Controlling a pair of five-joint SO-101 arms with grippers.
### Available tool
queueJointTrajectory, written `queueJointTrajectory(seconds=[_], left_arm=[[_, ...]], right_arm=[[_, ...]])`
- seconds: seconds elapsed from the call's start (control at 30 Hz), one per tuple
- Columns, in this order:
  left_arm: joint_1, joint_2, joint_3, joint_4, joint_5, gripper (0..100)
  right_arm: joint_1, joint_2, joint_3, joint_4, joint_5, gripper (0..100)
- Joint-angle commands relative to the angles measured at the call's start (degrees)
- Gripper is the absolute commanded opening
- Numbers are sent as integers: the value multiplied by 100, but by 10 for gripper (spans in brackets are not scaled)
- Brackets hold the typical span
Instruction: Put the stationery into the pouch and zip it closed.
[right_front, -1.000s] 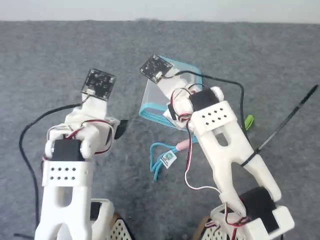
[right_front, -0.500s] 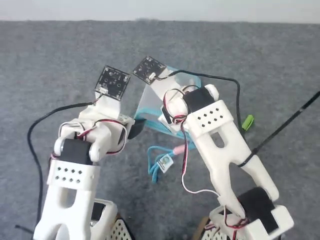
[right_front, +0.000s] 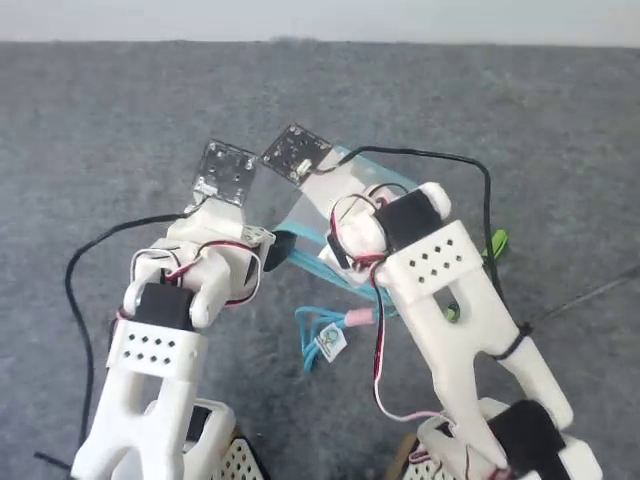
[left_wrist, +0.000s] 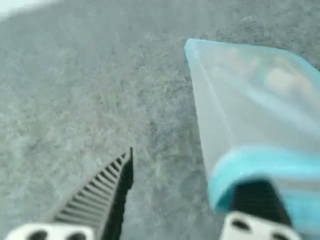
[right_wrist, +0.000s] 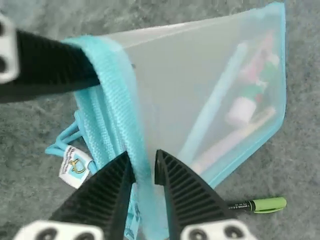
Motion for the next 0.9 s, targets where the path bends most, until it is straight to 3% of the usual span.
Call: queueJointTrajectory(seconds=[0.0,0.43,0.67,0.87], left_arm=[[35,-97,40,-167,26,299],[334,-62,919,-1582,62,295],[352,-105,954,-1653,70,137],[396,-105,936,-1662,70,91]], right_arm=[[-145,-453,-369,101,-44,8],[-505,-453,-360,110,-35,8],[-470,-400,-352,57,-308,8],[-470,-400,-352,75,-396,8]])
